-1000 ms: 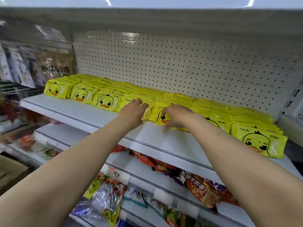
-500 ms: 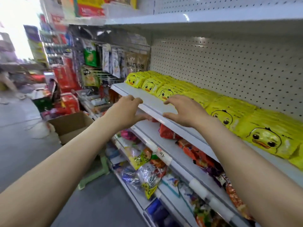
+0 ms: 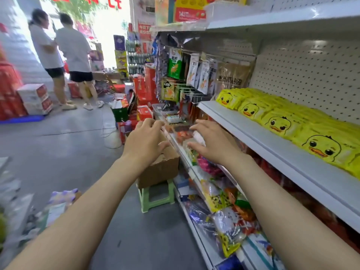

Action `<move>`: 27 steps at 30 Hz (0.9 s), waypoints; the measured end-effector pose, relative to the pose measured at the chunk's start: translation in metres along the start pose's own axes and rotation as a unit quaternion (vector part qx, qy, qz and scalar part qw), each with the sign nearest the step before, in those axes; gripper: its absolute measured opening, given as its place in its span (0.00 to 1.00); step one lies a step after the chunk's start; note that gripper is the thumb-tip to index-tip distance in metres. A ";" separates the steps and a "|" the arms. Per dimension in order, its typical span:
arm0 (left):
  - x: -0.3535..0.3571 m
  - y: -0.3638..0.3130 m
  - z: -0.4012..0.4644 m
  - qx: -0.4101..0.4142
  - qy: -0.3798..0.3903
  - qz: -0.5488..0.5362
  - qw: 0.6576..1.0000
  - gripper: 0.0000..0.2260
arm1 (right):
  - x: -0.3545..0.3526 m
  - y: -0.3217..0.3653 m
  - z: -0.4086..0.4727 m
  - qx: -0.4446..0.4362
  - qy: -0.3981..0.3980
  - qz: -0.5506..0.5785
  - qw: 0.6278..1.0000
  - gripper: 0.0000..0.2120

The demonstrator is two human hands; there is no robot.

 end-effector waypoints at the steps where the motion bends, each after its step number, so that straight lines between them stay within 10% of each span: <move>1: 0.006 0.015 0.010 -0.009 -0.003 0.000 1.000 0.26 | 0.010 0.002 0.016 -0.002 0.002 -0.004 1.000 0.25; 27: 0.247 0.279 0.316 -0.092 0.057 0.079 0.991 0.24 | 0.292 -0.101 0.419 -0.029 0.111 -0.007 0.993 0.26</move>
Point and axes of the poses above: each hand's wrist, its own z-axis towards the middle knuckle, its own x-axis out of the palm, y = z × x, the point moved 8 cm from there along z, towards the middle knuckle, and after that the axes turned 1 degree about -y, right-handed, at the moved point
